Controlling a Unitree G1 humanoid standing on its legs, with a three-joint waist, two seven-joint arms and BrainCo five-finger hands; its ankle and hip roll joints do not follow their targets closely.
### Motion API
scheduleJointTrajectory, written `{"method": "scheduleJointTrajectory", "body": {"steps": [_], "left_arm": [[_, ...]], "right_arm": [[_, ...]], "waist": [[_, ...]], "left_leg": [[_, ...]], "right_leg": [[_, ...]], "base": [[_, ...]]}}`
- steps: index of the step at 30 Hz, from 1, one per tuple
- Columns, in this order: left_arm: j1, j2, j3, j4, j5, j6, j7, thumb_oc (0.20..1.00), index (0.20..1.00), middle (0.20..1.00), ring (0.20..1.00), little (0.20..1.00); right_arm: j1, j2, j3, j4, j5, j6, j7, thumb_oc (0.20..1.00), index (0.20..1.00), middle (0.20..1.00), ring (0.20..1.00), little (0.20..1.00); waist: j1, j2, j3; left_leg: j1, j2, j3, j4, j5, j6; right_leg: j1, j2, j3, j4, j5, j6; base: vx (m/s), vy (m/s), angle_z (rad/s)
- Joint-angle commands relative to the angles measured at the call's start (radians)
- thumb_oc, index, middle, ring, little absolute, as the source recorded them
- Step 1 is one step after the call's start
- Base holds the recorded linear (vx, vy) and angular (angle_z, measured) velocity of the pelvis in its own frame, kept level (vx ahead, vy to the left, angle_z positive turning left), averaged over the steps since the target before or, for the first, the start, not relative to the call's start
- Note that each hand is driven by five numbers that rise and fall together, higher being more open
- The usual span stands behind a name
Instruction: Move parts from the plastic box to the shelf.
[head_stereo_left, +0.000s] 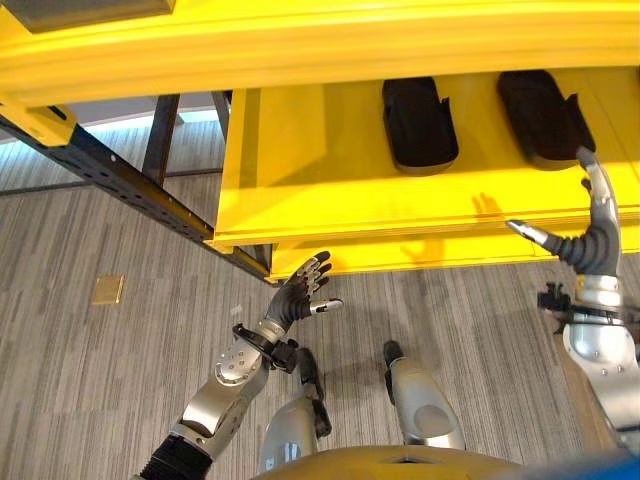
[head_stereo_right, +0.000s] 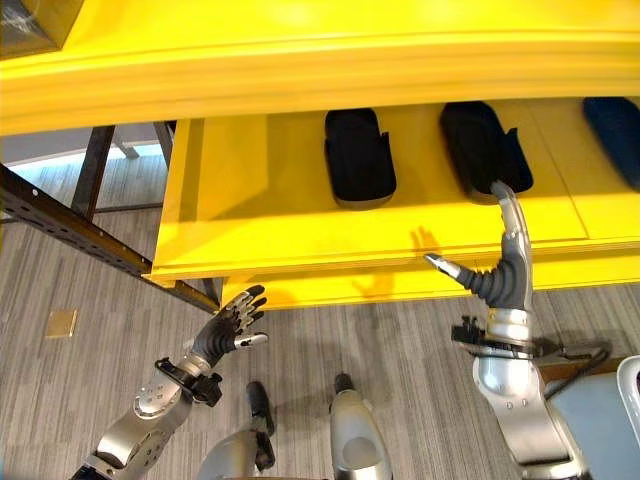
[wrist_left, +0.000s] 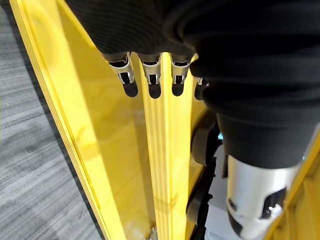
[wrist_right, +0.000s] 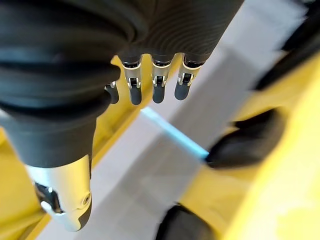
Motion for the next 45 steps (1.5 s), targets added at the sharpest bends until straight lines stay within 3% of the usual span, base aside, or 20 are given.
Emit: {"method": "scheduleJointTrajectory", "body": {"steps": [1,6,8,10,13,14,17,19,20,22,25,30,32,33,34,36,38,45], "left_arm": [[0.02,0.007,0.057,-0.067,-0.014,-0.051,0.004,1.0,1.0,1.0,1.0,1.0],[0.061,0.025,0.076,-0.082,-0.025,-0.061,0.007,1.0,1.0,1.0,1.0,1.0],[0.073,0.03,0.086,-0.082,-0.006,-0.051,0.006,1.0,1.0,1.0,1.0,1.0],[0.082,0.04,0.086,-0.088,0.002,-0.05,-0.027,1.0,1.0,1.0,1.0,1.0],[0.07,0.051,0.069,-0.09,0.036,-0.041,-0.072,1.0,1.0,1.0,1.0,1.0],[0.044,0.062,0.035,-0.077,0.055,-0.031,-0.109,1.0,1.0,1.0,1.0,1.0],[0.017,0.068,0.018,-0.067,0.072,-0.036,-0.141,1.0,1.0,1.0,1.0,1.0],[0.006,0.063,0.0,-0.058,0.077,-0.032,-0.154,1.0,1.0,1.0,1.0,1.0],[0.005,0.062,-0.005,-0.06,0.061,-0.024,-0.133,1.0,1.0,1.0,1.0,1.0],[0.009,0.063,-0.009,-0.052,0.058,-0.035,-0.091,1.0,1.0,1.0,1.0,1.0],[0.009,0.061,-0.017,-0.027,0.055,-0.054,-0.053,1.0,1.0,1.0,1.0,1.0],[0.049,0.082,0.0,-0.001,0.05,-0.104,-0.11,1.0,1.0,1.0,1.0,1.0],[0.07,0.095,0.023,-0.004,0.04,-0.116,-0.123,1.0,1.0,1.0,1.0,1.0],[0.077,0.096,0.033,-0.003,0.033,-0.118,-0.124,1.0,1.0,1.0,1.0,1.0],[0.082,0.098,0.047,-0.005,0.018,-0.123,-0.119,1.0,1.0,1.0,1.0,1.0],[0.083,0.09,0.055,-0.005,-0.02,-0.114,-0.098,1.0,1.0,1.0,1.0,1.0],[0.071,0.077,0.047,0.001,-0.021,-0.12,-0.062,1.0,1.0,1.0,1.0,1.0],[0.056,0.061,0.034,0.012,-0.043,-0.134,-0.127,1.0,1.0,1.0,1.0,1.0]], "right_arm": [[-0.06,-0.038,-0.033,-0.047,0.029,-0.093,0.016,1.0,1.0,1.0,1.0,1.0],[0.008,-0.051,-0.033,-0.023,0.071,-0.121,-0.009,1.0,1.0,1.0,1.0,1.0],[0.043,-0.025,-0.043,0.038,0.188,-0.079,0.024,1.0,1.0,1.0,1.0,1.0],[0.059,-0.019,-0.06,0.056,0.207,-0.094,0.026,1.0,1.0,1.0,1.0,1.0],[0.047,-0.014,-0.067,0.075,0.239,-0.065,-0.001,1.0,1.0,1.0,1.0,1.0],[0.015,-0.023,-0.067,0.114,0.236,-0.067,-0.043,1.0,1.0,1.0,1.0,1.0],[-0.006,-0.018,-0.085,0.144,0.247,-0.053,-0.07,1.0,1.0,1.0,1.0,1.0],[-0.022,-0.013,-0.099,0.179,0.254,-0.049,-0.067,1.0,1.0,1.0,1.0,1.0],[-0.039,-0.006,-0.096,0.213,0.254,-0.06,-0.039,1.0,1.0,1.0,1.0,1.0],[-0.071,0.004,-0.082,0.246,0.259,-0.053,-0.011,1.0,1.0,1.0,1.0,1.0],[-0.055,0.024,-0.086,0.255,0.255,-0.055,-0.025,1.0,1.0,1.0,1.0,1.0],[-0.024,0.07,-0.126,0.295,0.261,-0.052,-0.044,1.0,1.0,1.0,1.0,1.0],[-0.029,0.084,-0.122,0.298,0.244,-0.045,-0.058,1.0,1.0,1.0,1.0,1.0],[-0.035,0.085,-0.117,0.297,0.24,-0.043,-0.056,1.0,1.0,1.0,1.0,1.0],[-0.047,0.073,-0.107,0.291,0.238,-0.036,-0.057,1.0,1.0,1.0,1.0,1.0],[-0.063,0.049,-0.089,0.283,0.219,-0.018,-0.065,1.0,1.0,1.0,1.0,1.0],[-0.059,0.03,-0.088,0.262,0.203,0.009,-0.104,1.0,1.0,1.0,1.0,1.0],[-0.001,-0.011,-0.195,0.289,0.185,0.02,-0.246,1.0,1.0,1.0,1.0,1.0]], "waist": [[-0.019,-0.015,-0.006],[-0.018,-0.028,-0.045],[-0.018,-0.04,-0.056],[-0.02,-0.044,-0.06],[-0.026,-0.047,-0.059],[-0.034,-0.053,-0.05],[-0.048,-0.053,-0.039],[-0.056,-0.051,-0.031],[-0.05,-0.05,-0.026],[-0.034,-0.052,-0.013],[-0.049,-0.052,-0.01],[-0.012,-0.035,-0.013],[0.017,-0.027,-0.01],[0.026,-0.028,-0.009],[0.038,-0.027,-0.011],[0.049,-0.032,-0.009],[0.037,-0.032,0.002],[-0.021,-0.004,0.042]], "left_leg": [[0.108,0.053,-0.002,0.111,-0.235,-0.009],[0.139,0.016,0.003,0.108,-0.262,0.018],[0.155,-0.018,0.004,0.123,-0.292,0.043],[0.164,-0.033,0.006,0.127,-0.304,0.052],[0.161,-0.052,0.018,0.157,-0.329,0.065],[0.146,-0.075,0.037,0.211,-0.361,0.081],[0.139,-0.094,0.058,0.24,-0.388,0.095],[0.151,-0.103,0.084,0.238,-0.398,0.102],[0.167,-0.103,0.109,0.205,-0.385,0.099],[0.202,-0.097,0.147,0.155,-0.36,0.099],[0.211,-0.078,0.152,0.132,-0.341,0.108],[0.171,-0.005,0.154,0.144,-0.308,0.085],[0.183,0.031,0.171,0.141,-0.318,0.069],[0.186,0.047,0.191,0.138,-0.313,0.066],[0.186,0.063,0.225,0.137,-0.302,0.058],[0.183,0.083,0.259,0.147,-0.289,0.039],[0.186,0.093,0.273,0.132,-0.264,0.025],[0.188,0.108,0.264,0.068,-0.194,-0.002]], "right_leg": [[0.084,0.003,0.008,-0.191,0.083,0.047],[0.123,0.009,0.027,-0.237,0.105,0.056],[0.139,0.012,0.047,-0.264,0.127,0.065],[0.146,0.013,0.056,-0.283,0.143,0.07],[0.143,0.01,0.065,-0.296,0.161,0.075],[0.131,0.0,0.071,-0.311,0.19,0.083],[0.11,-0.012,0.084,-0.334,0.23,0.099],[0.091,-0.018,0.073,-0.366,0.274,0.119],[0.074,-0.011,0.032,-0.372,0.288,0.124],[0.045,-0.002,-0.036,-0.358,0.306,0.13],[0.02,-0.038,0.008,-0.297,0.31,0.15],[0.075,-0.175,-0.065,-0.201,0.275,0.126],[0.116,-0.243,-0.135,-0.165,0.273,0.144],[0.119,-0.252,-0.165,-0.142,0.263,0.147],[0.141,-0.238,-0.217,-0.155,0.207,0.142],[0.163,-0.225,-0.275,-0.194,0.184,0.139],[0.17,-0.193,-0.274,-0.205,0.158,0.139],[0.161,-0.132,-0.246,-0.143,0.08,0.092]], "base": [[0.01,0.142,-0.17],[0.0,0.201,-0.05],[-0.04,0.34,0.03],[-0.05,0.24,-0.03],[-0.06,0.224,-0.12],[-0.09,0.268,-0.07],[-0.06,0.271,-0.07],[0.0,0.238,-0.18],[0.0,0.179,-0.48],[-0.04,0.128,-1.12],[-0.1,-0.043,-1.49],[-0.12,-0.177,0.0],[-0.12,-0.273,-0.19],[-0.21,-0.296,-0.3],[-0.14,-0.218,-0.69],[-0.11,-0.261,-1.28],[-0.12,-0.281,-1.57],[-0.1,-0.165,-0.33]]}}
